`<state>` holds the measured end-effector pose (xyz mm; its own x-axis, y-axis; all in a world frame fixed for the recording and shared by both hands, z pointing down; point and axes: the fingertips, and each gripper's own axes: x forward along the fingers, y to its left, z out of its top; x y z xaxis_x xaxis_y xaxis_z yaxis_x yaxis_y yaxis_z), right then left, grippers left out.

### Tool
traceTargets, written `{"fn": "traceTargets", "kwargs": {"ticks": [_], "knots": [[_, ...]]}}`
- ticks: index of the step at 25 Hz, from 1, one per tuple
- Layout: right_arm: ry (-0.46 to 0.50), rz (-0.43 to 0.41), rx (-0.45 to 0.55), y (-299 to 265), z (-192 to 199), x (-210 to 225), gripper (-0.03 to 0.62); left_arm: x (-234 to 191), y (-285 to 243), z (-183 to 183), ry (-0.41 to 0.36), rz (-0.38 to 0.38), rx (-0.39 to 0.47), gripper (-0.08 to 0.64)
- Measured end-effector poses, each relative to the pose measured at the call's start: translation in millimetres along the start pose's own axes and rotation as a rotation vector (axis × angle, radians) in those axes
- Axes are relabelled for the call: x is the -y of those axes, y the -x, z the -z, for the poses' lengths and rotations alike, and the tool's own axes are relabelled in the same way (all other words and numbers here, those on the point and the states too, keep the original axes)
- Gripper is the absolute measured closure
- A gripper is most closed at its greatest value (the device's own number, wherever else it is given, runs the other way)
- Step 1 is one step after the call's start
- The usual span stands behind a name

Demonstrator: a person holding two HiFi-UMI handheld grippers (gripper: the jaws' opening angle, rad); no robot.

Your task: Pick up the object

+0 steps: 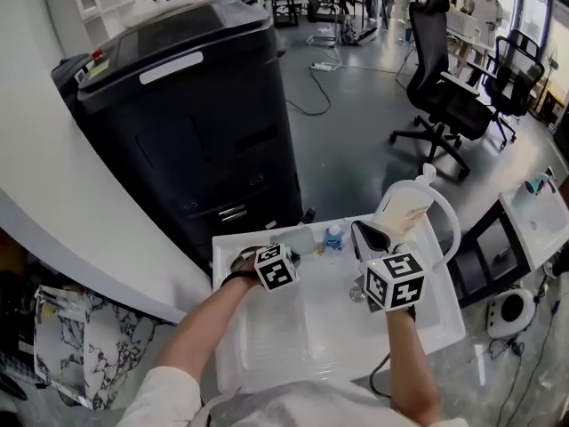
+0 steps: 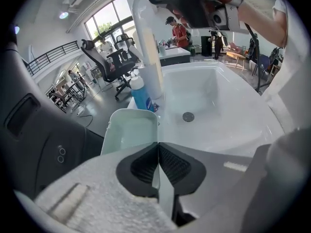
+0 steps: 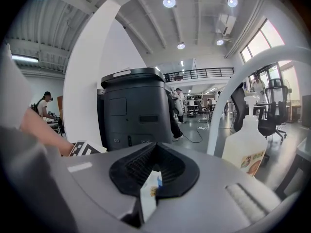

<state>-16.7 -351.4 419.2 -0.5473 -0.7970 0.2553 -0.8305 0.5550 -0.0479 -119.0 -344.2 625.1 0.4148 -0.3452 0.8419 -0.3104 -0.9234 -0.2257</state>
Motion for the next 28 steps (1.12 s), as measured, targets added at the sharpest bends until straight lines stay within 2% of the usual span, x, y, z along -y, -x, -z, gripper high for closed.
{"fn": "traceTargets", "kwargs": {"ticks": [9,14,28], "knots": [[0.019,-0.044,0.012,2.9,-8.0,-10.0,0.594,-11.9,29.5,-10.1,0.079,-0.082,0.064,0.549],[0.025,-0.07,0.018,3.3,-12.3,-16.4,0.594,-19.5,49.2,-19.1,0.113,-0.153,0.111,0.549],[0.038,-0.139,0.04,-2.4,-24.9,-33.6,0.594,-43.0,113.8,-29.3,0.27,-0.336,0.252,0.549]]}}
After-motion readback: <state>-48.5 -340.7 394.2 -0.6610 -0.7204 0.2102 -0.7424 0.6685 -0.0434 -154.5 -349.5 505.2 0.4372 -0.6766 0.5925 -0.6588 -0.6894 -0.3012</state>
